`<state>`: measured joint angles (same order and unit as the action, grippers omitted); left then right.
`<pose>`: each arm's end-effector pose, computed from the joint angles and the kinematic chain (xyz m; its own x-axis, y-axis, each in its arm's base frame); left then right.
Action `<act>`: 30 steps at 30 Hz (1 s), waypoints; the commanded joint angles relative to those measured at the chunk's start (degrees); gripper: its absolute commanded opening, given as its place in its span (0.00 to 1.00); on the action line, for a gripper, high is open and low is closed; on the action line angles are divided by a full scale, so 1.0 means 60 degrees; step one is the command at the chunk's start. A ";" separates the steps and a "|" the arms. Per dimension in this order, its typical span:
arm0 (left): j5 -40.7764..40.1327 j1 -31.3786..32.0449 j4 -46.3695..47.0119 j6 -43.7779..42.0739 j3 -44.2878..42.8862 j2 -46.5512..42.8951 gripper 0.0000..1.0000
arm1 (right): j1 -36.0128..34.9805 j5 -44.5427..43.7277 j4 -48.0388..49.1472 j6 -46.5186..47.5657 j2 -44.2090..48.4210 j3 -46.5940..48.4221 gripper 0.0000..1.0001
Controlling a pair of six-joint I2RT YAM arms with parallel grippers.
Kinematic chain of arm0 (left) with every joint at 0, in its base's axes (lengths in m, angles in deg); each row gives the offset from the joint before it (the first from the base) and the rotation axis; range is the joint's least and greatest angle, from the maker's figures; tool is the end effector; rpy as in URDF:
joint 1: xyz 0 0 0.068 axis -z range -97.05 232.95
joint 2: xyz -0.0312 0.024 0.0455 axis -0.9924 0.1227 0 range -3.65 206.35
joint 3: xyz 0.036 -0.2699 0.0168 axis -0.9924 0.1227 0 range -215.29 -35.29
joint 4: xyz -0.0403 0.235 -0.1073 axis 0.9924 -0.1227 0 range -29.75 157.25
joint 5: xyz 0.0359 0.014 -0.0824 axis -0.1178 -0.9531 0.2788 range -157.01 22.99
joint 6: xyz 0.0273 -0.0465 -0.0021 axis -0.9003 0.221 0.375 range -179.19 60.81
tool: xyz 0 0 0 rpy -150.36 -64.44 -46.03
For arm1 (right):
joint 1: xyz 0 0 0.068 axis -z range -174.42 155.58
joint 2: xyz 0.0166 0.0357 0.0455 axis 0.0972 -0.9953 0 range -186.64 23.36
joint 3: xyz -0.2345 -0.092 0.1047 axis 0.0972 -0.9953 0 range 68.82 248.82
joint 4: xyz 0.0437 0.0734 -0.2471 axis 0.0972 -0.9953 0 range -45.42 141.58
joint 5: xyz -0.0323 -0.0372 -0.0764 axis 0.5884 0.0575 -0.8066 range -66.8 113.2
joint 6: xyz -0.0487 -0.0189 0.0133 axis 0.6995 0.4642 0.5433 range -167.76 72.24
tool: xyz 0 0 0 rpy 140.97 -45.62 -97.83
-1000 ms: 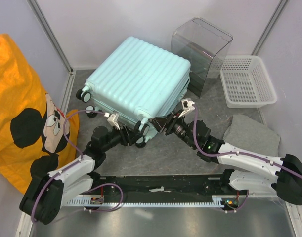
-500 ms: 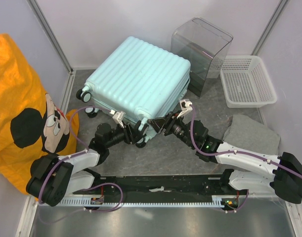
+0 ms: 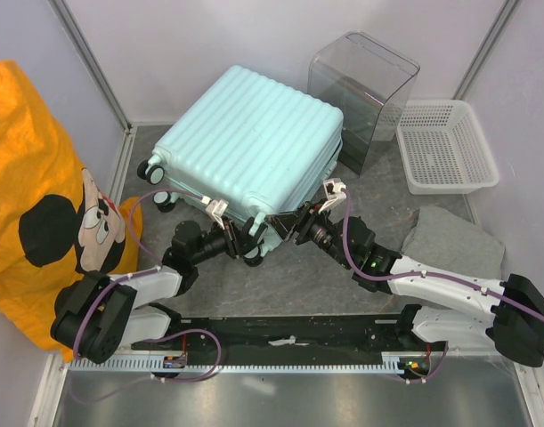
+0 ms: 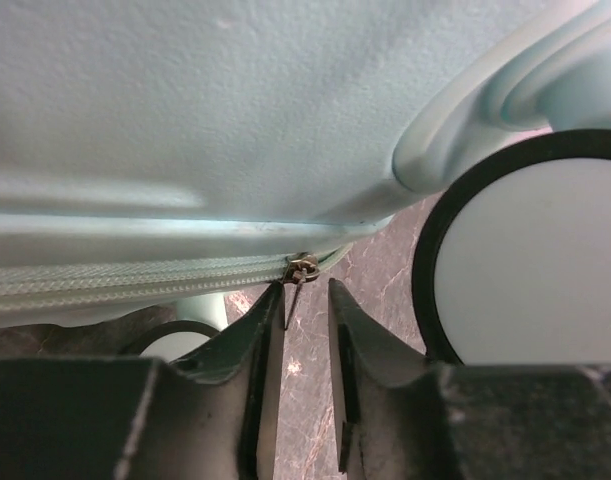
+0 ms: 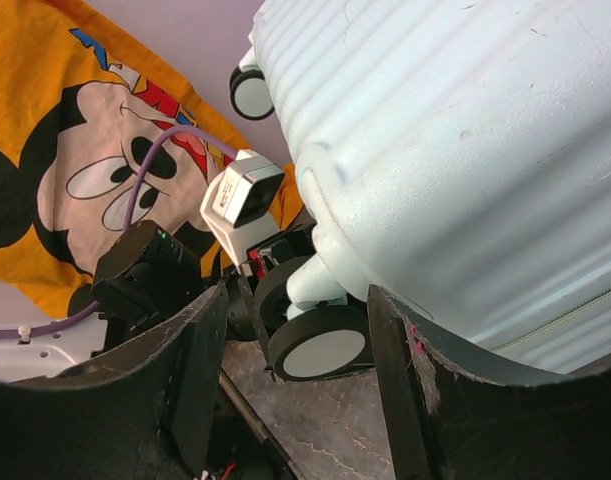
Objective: Open, take out, and arrange the luggage
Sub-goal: Unzip the luggage at the center of the board.
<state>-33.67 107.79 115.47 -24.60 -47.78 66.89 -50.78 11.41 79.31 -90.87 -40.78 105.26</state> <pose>0.1868 -0.1080 0.1686 -0.6058 -0.2422 -0.7579 0.6056 0.4775 -0.6367 0.1493 0.2112 0.2904 -0.4794 0.4873 -0.7299 -0.5124 0.5198 0.6836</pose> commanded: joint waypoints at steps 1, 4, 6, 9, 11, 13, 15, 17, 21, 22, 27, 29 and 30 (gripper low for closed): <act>-0.0458 0.0020 0.0474 0.0285 -0.0233 -0.0126 0.25 | 0.0018 0.0149 0.0213 0.0140 0.0011 0.0034 0.65; -0.0854 0.0020 0.0254 0.0358 -0.0174 -0.0214 0.21 | 0.0003 0.0178 0.0213 0.0140 -0.0003 0.0034 0.66; -0.0987 0.0020 0.0195 0.0387 -0.0159 -0.0243 0.18 | 0.0003 0.0207 0.0213 0.0125 -0.0033 0.0034 0.66; -0.1118 0.0035 0.0195 0.0446 -0.0145 -0.0243 0.14 | 0.0003 0.0251 0.0257 0.0110 -0.0077 0.0034 0.66; -0.1409 0.0020 0.0136 0.0563 -0.0101 -0.0316 0.08 | 0.0003 0.0251 0.0272 0.0096 -0.0077 0.0034 0.66; -0.1761 0.0035 -0.0316 0.0665 -0.0057 -0.0549 0.02 | -0.0011 0.0251 0.0272 0.0125 -0.0077 0.0034 0.66; -0.2376 0.0020 -0.0929 0.0710 0.0001 -0.0799 0.02 | -0.0011 0.0237 0.0272 0.0154 -0.0077 0.0034 0.66; -0.2873 -0.0024 -0.1298 0.0797 0.0089 -0.1121 0.02 | -0.0011 0.0178 0.0272 0.0125 -0.0077 0.0005 0.66; -0.3257 -0.0433 -0.2163 0.0988 0.0191 -0.1590 0.02 | 0.0003 0.0222 0.0272 0.0169 -0.0077 0.0005 0.67; -0.3301 -0.0507 -0.2323 0.1046 0.0207 -0.1678 0.02 | -0.0011 0.0208 0.0286 0.0154 -0.0077 0.0005 0.67; -0.3375 -0.1018 -0.2618 0.1134 0.0105 -0.1709 0.02 | 0.0003 0.0164 0.0272 0.0242 -0.0077 -0.0025 0.68; -0.3418 -0.1224 -0.2705 0.1208 0.0031 -0.1621 0.02 | 0.0003 0.0149 0.0228 0.0315 -0.0018 -0.0039 0.68; -0.3462 -0.1312 -0.2764 0.1222 -0.0070 -0.1606 0.02 | -0.0011 0.0120 0.0199 0.0344 0.0025 -0.0054 0.68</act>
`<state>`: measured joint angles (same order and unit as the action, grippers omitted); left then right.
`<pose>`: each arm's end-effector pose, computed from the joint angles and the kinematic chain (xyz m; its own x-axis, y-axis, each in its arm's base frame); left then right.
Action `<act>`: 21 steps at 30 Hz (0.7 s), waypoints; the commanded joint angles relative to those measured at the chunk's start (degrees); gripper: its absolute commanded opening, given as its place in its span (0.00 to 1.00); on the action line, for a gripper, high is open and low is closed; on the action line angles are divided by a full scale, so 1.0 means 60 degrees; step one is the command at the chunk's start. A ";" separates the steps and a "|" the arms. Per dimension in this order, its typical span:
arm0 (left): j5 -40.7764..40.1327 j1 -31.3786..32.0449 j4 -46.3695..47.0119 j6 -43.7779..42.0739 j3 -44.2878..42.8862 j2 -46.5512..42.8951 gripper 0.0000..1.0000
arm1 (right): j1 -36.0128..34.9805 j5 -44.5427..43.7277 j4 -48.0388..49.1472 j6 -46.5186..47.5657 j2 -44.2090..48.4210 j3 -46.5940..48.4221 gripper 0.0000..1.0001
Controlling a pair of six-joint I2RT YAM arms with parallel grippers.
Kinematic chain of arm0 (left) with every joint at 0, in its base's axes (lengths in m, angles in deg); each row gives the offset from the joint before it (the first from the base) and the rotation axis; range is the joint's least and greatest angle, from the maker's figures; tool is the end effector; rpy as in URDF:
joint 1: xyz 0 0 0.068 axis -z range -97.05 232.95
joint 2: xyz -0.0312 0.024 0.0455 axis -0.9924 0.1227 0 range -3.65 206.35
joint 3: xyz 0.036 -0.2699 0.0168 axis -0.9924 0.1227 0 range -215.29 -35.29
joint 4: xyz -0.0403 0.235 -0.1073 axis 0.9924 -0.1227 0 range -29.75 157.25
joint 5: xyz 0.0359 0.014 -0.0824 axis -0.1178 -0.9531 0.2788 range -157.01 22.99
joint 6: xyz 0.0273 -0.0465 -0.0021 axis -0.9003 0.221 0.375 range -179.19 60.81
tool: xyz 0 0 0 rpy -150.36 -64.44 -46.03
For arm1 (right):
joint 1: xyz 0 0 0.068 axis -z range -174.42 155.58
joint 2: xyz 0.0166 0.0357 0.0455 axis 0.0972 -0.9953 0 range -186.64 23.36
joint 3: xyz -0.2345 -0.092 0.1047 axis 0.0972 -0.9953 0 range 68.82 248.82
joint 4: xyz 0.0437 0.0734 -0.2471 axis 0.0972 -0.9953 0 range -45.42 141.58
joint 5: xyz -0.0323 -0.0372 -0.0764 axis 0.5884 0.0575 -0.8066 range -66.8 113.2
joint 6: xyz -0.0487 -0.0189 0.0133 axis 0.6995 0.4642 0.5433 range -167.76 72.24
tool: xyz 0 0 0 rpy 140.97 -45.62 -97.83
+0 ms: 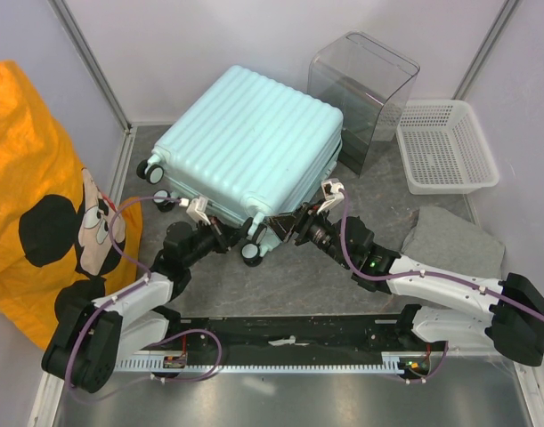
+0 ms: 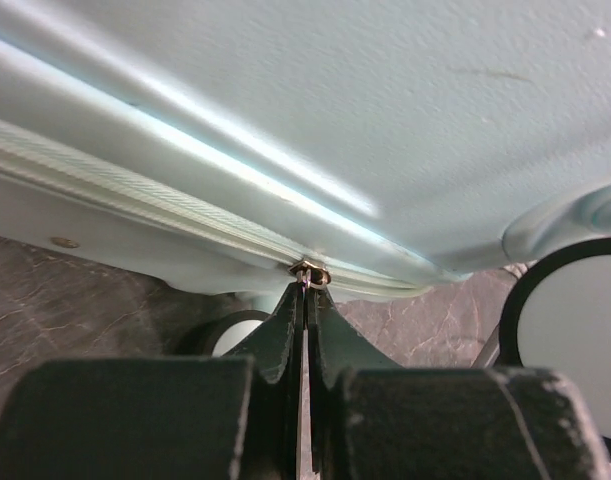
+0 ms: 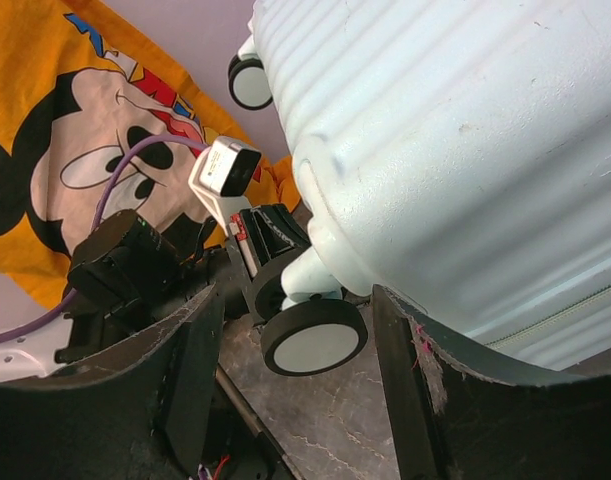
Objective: Open, take out, and arrange the luggage
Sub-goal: Unzip the luggage at the center of the board.
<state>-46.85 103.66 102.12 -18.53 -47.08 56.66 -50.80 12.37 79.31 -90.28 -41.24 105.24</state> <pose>0.1836 -0.0825 0.1737 -0.5879 -0.4317 -0.6841 0.3457 0.6305 -0.6949 0.1496 0.2128 0.2883 -0.4857 0.4686 -0.7379 -0.5230 0.5206 0.6748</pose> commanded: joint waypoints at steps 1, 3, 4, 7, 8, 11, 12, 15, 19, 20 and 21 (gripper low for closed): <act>-0.1382 -0.0697 -0.0626 0.0195 -0.0232 0.0084 0.02 | -0.0008 -0.0099 0.0111 0.0290 0.0146 -0.0050 0.68; -0.1500 -0.0945 -0.0802 0.0152 -0.0363 0.0055 0.01 | 0.0007 -0.0332 -0.0035 0.0436 0.0335 -0.0080 0.69; -0.1573 -0.1034 -0.0875 0.0137 -0.0407 0.0026 0.02 | -0.0007 -0.0421 -0.0239 0.0495 0.0409 -0.0080 0.70; -0.1719 -0.1312 -0.1255 -0.0053 -0.0612 -0.0062 0.01 | -0.0066 -0.0728 -0.0576 0.0787 0.0673 -0.0050 0.72; -0.1763 -0.1443 -0.1372 -0.0083 -0.0656 -0.0077 0.01 | -0.0110 -0.0802 -0.0650 0.0933 0.0717 -0.0021 0.73; -0.1881 -0.1736 -0.1593 -0.0186 -0.0788 -0.0135 0.01 | -0.0417 -0.1051 -0.0958 0.1081 0.0732 0.0140 0.76; -0.1910 -0.1825 -0.1666 -0.0229 -0.0861 -0.0121 0.02 | -0.0519 -0.1211 -0.1089 0.1110 0.0645 0.0213 0.77; -0.2129 -0.2103 -0.1827 -0.0244 -0.0950 -0.0135 0.02 | -0.0929 -0.1329 -0.1237 0.0980 0.0353 0.0433 0.81; -0.2276 -0.2382 -0.1930 -0.0200 -0.0935 -0.0311 0.02 | -0.1427 -0.1432 -0.1355 0.0381 -0.0131 0.0813 0.88; -0.2277 -0.2426 -0.1930 -0.0186 -0.0906 -0.0398 0.02 | -0.1501 -0.1403 -0.1296 0.0248 -0.0408 0.0857 0.89; -0.2291 -0.2426 -0.1930 -0.0171 -0.0877 -0.0414 0.01 | -0.1574 -0.1374 -0.1035 0.0072 -0.0555 0.0959 0.90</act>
<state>-48.10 92.30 92.42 -18.07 -50.82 54.81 -58.60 5.23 71.16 -86.41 -41.46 107.25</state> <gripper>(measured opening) 0.032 0.886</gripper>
